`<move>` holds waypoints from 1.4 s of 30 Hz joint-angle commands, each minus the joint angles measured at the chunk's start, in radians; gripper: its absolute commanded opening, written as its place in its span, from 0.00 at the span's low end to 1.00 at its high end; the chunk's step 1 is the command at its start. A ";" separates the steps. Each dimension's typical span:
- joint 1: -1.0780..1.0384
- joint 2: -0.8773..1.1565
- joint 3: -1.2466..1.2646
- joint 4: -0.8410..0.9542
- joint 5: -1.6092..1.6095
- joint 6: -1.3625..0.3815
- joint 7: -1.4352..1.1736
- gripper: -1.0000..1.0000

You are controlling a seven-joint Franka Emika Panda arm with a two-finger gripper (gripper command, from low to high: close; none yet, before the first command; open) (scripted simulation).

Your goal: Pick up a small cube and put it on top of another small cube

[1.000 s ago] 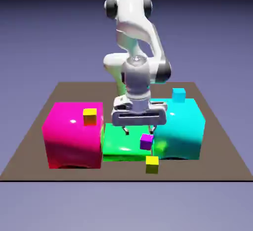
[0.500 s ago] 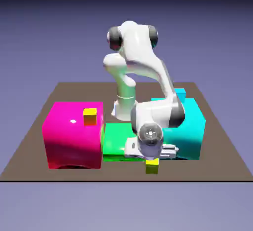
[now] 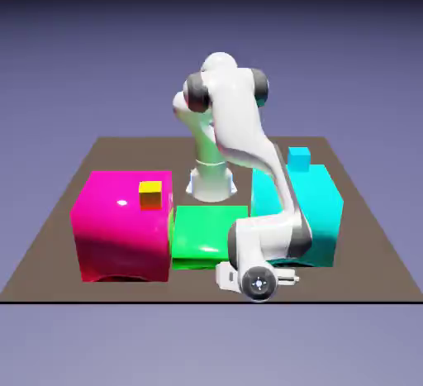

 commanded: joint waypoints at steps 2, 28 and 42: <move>-0.004 0.006 -0.001 0.072 -0.005 -0.067 0.007 0.00; -0.274 -0.893 0.617 -0.531 0.259 -0.214 0.268 0.00; -0.354 -1.041 0.700 -0.789 0.381 -0.146 0.254 1.00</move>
